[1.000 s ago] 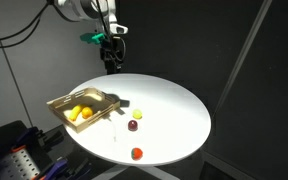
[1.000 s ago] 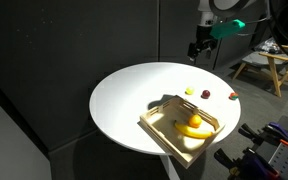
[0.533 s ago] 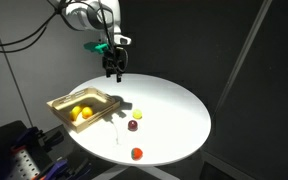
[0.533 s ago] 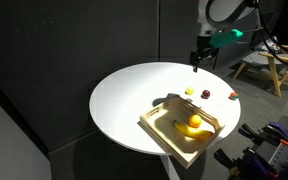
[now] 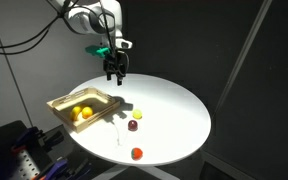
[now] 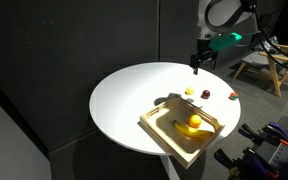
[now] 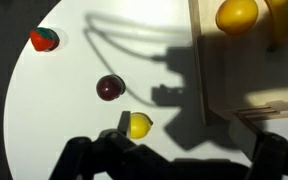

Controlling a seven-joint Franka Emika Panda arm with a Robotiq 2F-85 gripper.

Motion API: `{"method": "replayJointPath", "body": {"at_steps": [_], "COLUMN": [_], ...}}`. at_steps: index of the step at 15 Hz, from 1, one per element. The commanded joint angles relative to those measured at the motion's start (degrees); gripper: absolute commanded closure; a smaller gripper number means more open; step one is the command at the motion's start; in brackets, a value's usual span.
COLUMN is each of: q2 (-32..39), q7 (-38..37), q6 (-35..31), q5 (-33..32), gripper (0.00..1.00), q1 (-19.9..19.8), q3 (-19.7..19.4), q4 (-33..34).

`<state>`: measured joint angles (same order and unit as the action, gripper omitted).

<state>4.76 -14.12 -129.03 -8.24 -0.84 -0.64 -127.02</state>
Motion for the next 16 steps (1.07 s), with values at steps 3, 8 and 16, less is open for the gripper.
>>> {"method": "replayJointPath", "body": {"at_steps": [3, 8, 16], "q2": [0.0, 0.1, 0.7], "q7": [0.1, 1.0, 5.4], "q6": [0.2, -0.1, 0.0], "q5": [0.1, 0.8, 5.4], "gripper": [0.00, 0.00, 0.00], "q1": [0.3, 0.1, -1.7], "q3": [-0.3, -0.4, -2.0], "q4": [0.1, 0.3, 1.5]}}
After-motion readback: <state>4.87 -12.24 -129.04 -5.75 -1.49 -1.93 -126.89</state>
